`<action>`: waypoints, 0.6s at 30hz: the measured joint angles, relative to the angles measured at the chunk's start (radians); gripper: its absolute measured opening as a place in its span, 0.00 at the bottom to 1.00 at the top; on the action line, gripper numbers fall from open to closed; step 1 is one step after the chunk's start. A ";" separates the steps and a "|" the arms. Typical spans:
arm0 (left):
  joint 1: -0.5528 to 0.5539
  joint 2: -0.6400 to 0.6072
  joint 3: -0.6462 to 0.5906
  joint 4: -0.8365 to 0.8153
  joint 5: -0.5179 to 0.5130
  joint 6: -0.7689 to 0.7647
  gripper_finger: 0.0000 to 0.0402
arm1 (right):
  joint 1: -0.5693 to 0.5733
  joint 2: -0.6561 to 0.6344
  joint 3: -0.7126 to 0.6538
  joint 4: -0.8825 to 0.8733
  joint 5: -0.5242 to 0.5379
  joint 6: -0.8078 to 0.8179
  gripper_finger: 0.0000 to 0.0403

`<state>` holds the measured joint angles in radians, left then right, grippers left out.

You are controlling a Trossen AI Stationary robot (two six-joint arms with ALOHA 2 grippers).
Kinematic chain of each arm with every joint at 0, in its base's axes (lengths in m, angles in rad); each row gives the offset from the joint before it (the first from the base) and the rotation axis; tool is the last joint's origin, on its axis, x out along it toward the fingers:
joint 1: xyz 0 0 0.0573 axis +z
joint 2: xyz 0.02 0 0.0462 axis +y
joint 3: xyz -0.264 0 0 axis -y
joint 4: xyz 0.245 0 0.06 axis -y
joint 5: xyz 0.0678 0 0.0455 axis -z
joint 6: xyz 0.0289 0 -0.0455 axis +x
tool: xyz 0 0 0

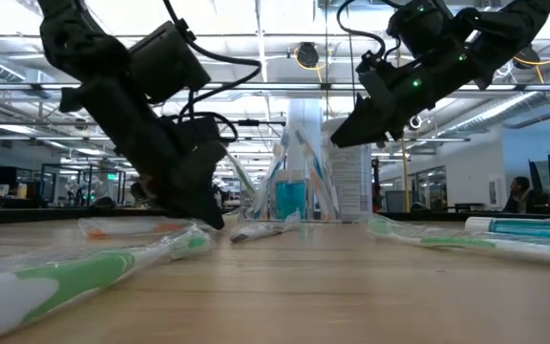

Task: Pick & Place toothbrushing station
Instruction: Put the orange toothbrush into the transparent organizer

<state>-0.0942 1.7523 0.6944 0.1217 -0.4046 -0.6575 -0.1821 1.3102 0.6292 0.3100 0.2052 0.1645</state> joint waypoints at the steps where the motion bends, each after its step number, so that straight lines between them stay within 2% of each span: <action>1: 0.002 0.008 0.002 0.001 -0.001 0.001 0.44 | 0.004 0.000 0.000 0.000 0.000 -0.011 0.39; 7: 0.006 0.012 0.002 0.001 -0.003 0.043 0.43 | 0.009 0.000 0.000 -0.002 0.001 -0.032 0.39; 18: 0.007 0.013 0.000 -0.017 -0.019 0.047 0.20 | 0.029 0.000 0.000 -0.002 0.001 -0.009 0.39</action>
<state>-0.0872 1.7655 0.6949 0.1045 -0.4236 -0.6100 -0.1532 1.3102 0.6292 0.3080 0.2066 0.1555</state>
